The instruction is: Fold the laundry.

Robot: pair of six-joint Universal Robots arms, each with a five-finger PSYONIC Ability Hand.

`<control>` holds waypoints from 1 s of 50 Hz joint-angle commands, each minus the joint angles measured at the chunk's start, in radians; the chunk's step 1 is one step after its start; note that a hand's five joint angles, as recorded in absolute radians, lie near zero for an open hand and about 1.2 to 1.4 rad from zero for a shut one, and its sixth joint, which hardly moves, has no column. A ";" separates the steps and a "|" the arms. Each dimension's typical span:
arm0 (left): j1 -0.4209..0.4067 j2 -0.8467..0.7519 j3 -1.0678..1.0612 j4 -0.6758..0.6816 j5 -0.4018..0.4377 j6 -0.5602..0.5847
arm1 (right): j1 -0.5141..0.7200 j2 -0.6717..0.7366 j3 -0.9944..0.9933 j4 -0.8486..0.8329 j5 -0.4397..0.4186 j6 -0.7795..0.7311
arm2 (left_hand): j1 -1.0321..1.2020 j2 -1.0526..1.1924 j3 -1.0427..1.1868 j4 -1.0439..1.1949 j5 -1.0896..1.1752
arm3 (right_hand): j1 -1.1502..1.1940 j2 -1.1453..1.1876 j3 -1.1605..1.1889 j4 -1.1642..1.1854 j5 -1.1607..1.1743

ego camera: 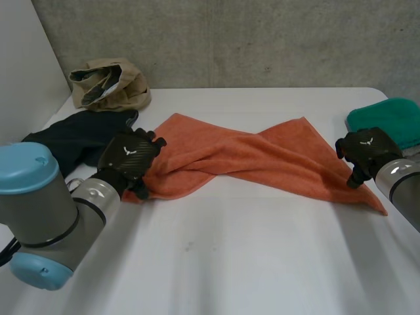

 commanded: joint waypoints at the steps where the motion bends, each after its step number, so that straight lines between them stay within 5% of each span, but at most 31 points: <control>1: 0.048 -0.028 0.063 -0.068 0.001 -0.004 | -0.007 0.034 0.006 0.049 0.021 0.009 | -0.014 -0.015 -0.007 -0.009 0.004 | -0.003 -0.010 -0.003 0.005 0.022; 18: 0.082 -0.274 0.250 -0.161 0.073 0.022 | -0.010 0.180 -0.052 -0.042 0.029 -0.021 | 0.130 0.129 0.137 0.134 0.148 | -0.021 -0.028 -0.021 -0.013 0.004; 22: 0.067 -0.288 0.258 -0.168 0.073 0.036 | -0.015 0.189 -0.067 -0.036 0.039 -0.024 | 0.493 0.492 0.500 0.497 0.511 | 0.585 0.579 0.585 0.593 0.611; 24: 0.064 -0.277 0.259 -0.163 0.065 0.045 | -0.017 0.180 -0.069 -0.035 0.039 -0.023 | 1.029 1.028 1.036 1.034 1.047 | 0.737 0.730 0.737 0.745 0.762; 33: 0.044 -0.059 0.212 -0.151 -0.024 0.010 | -0.041 -0.015 -0.032 -0.005 0.030 0.002 | 1.110 1.109 1.117 1.115 1.128 | 0.737 0.730 0.737 0.745 0.762; 42: 0.035 0.280 0.147 -0.169 -0.013 -0.143 | -0.078 -0.252 -0.145 0.076 0.003 0.041 | 1.110 1.109 1.117 1.115 1.128 | 0.737 0.730 0.737 0.745 0.762; 50: 0.038 0.334 0.132 -0.203 0.012 -0.188 | -0.089 -0.156 -0.332 0.054 -0.093 0.140 | 1.110 1.109 1.117 1.115 1.128 | 0.737 0.730 0.737 0.745 0.762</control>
